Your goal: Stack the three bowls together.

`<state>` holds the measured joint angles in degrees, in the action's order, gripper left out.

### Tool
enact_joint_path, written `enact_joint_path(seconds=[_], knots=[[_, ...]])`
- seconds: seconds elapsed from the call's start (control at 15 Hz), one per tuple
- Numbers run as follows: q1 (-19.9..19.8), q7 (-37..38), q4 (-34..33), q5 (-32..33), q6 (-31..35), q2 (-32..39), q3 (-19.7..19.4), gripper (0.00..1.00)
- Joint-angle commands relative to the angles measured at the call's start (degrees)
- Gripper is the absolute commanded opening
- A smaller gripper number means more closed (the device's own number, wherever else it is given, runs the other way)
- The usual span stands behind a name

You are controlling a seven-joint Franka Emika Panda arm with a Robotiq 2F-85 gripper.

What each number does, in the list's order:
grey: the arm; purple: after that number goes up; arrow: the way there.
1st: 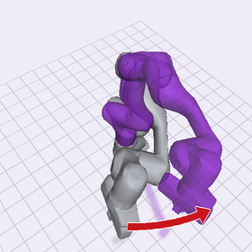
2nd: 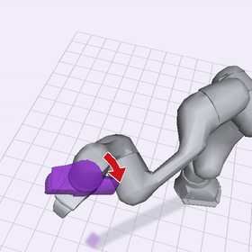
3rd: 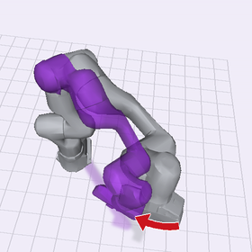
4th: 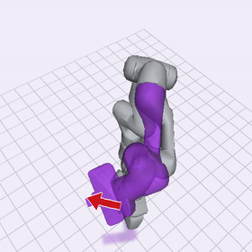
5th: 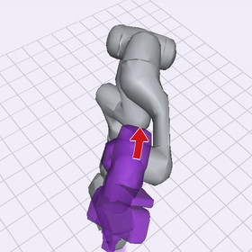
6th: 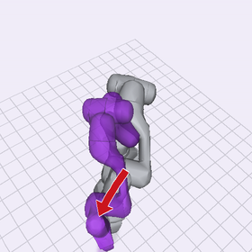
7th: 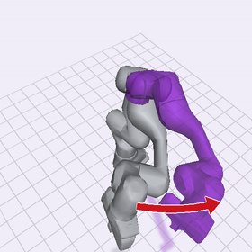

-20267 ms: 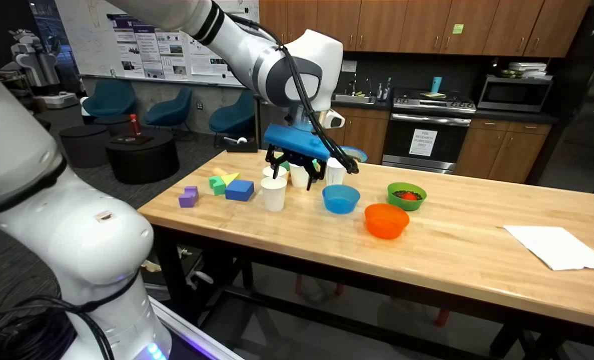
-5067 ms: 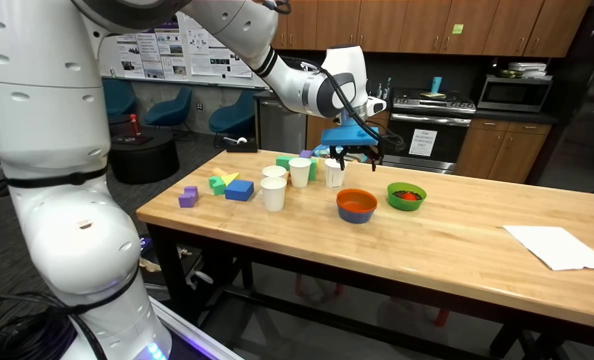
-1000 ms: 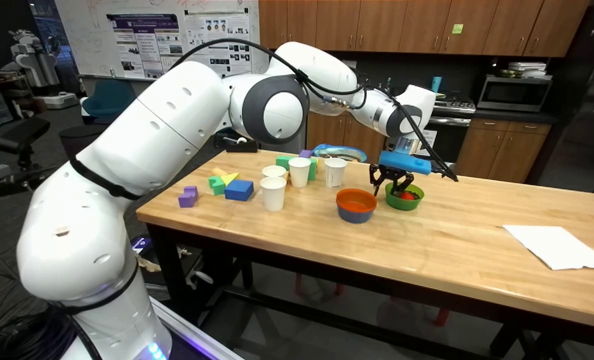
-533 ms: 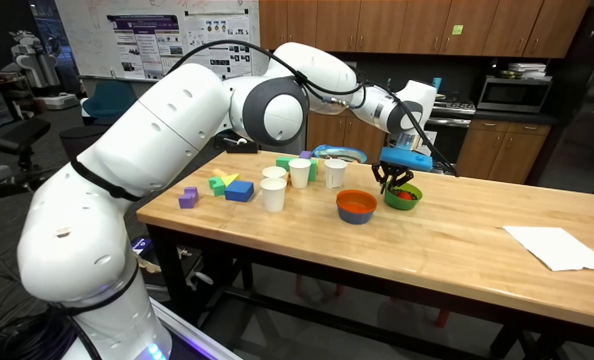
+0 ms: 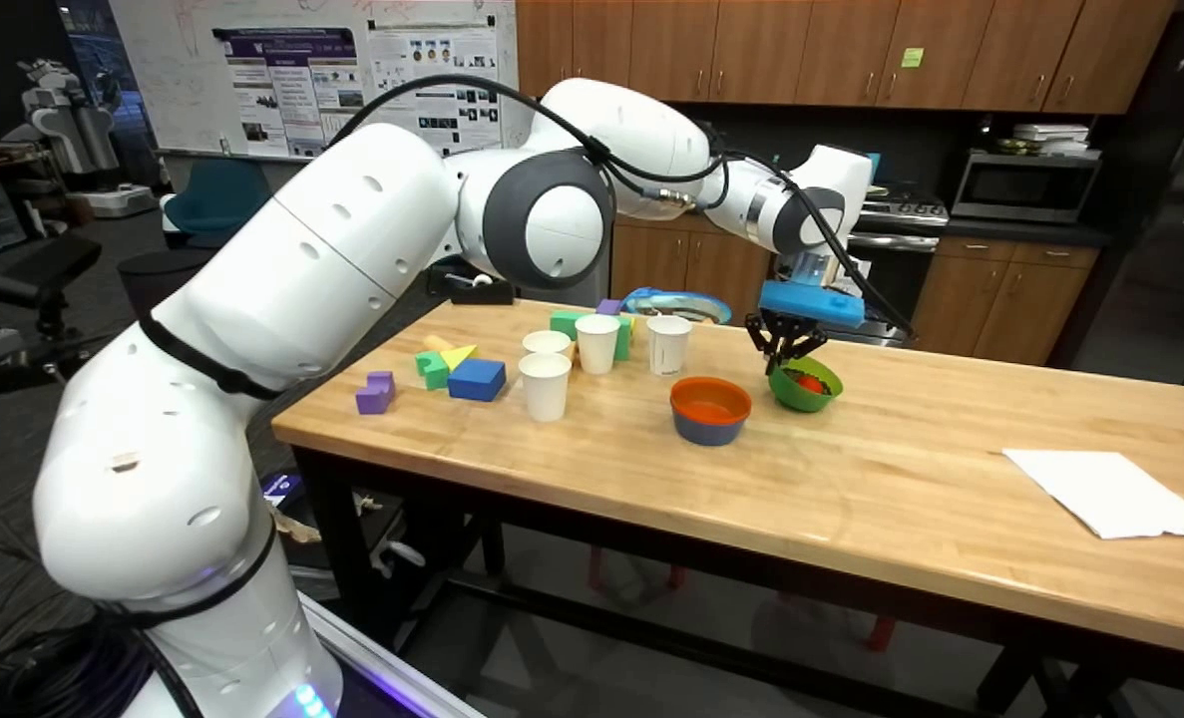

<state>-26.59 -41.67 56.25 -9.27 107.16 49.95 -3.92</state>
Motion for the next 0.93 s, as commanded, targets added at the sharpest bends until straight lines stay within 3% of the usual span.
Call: enact_joint_path(seconds=[0.0, 0.87], knots=[[0.56, 2.04, -0.48, 0.26, 0.65, 0.56, -0.42, 0.01], [1.95, 8.0, 5.78, 1.64, 14.3, -3.83, -2.42, 0.01]])
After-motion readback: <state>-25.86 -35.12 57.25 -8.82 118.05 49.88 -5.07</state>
